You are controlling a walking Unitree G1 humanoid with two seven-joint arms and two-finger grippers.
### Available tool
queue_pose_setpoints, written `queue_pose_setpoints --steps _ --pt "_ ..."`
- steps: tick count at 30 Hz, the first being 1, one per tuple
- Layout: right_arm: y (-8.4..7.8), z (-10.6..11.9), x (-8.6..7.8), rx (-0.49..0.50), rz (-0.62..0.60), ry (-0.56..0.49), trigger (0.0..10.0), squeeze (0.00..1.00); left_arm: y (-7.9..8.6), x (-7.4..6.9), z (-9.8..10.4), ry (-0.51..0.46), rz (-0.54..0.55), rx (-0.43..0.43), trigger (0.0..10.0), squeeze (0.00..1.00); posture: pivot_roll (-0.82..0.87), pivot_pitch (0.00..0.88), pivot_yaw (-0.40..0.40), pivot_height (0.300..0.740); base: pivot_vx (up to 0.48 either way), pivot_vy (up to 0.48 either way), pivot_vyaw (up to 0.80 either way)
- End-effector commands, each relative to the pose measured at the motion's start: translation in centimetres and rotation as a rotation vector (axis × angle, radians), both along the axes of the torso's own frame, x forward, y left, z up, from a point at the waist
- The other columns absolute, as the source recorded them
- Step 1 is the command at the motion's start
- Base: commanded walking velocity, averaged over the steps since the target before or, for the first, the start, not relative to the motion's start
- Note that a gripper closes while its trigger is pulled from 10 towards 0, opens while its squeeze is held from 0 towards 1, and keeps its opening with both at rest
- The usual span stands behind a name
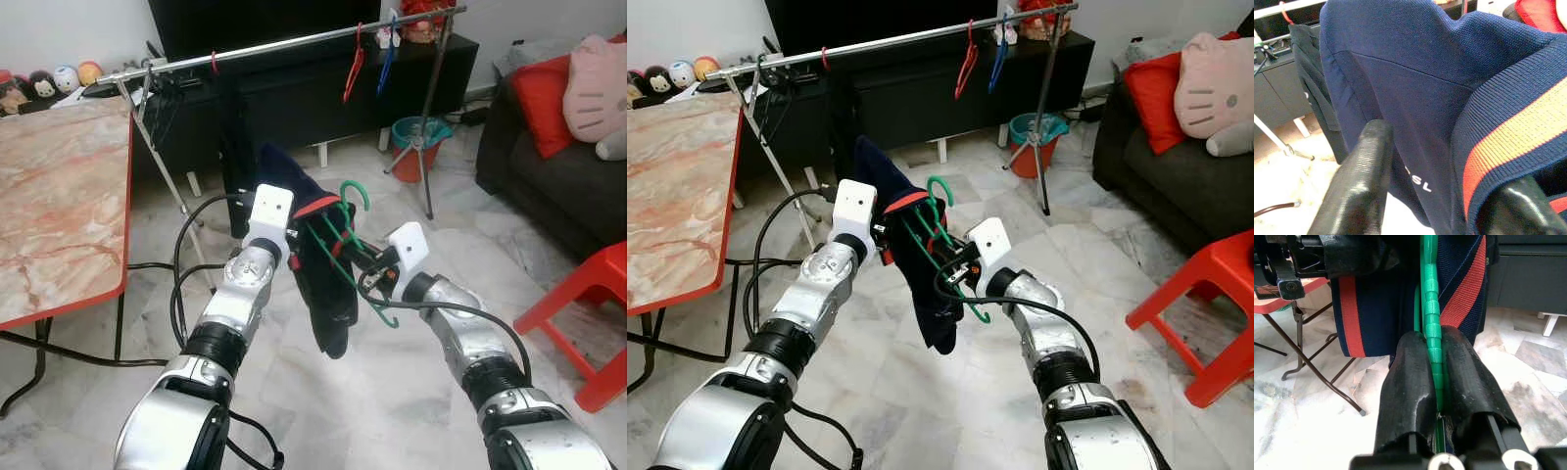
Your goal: Hang hanger
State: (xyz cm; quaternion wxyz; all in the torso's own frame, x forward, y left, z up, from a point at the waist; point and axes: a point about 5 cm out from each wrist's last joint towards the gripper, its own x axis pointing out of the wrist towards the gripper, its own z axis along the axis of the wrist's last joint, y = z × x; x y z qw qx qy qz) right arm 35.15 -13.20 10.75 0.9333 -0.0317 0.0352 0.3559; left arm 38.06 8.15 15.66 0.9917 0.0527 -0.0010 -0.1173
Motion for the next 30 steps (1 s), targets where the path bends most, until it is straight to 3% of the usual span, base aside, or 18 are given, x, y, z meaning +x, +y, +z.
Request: queue_pose_setpoints --steps 1,15,22,27,30 --pt "0.2 0.9 0.2 -0.001 0.010 -0.039 0.0 0.00 0.3 0.3 0.5 -0.013 0.023 -0.006 0.0 0.00 0.01 0.000 0.073 0.740 0.000 0.000 0.00" --pt "-0.6 -0.2 -0.1 -0.057 -0.010 -0.003 0.0 0.00 0.7 0.4 0.5 -0.019 0.037 -0.014 0.0 0.00 0.02 0.000 0.070 0.740 0.000 0.000 0.00" --pt "-1.4 -1.6 -0.7 -0.151 -0.002 0.049 0.0 0.00 1.1 0.5 0.8 -0.030 0.055 -0.020 0.0 0.00 0.02 0.000 0.069 0.740 0.000 0.000 0.00" --pt "-2.5 -4.2 -2.0 -0.320 0.039 0.164 0.0 0.00 1.7 0.7 1.2 -0.046 0.085 -0.021 0.0 0.00 0.01 0.000 0.067 0.740 0.000 0.000 0.00" --pt "-2.9 -5.3 -2.7 -0.358 0.064 0.216 0.0 0.00 2.0 0.8 1.2 -0.046 0.099 -0.018 0.0 0.00 0.01 0.000 0.066 0.740 0.000 0.000 0.00"
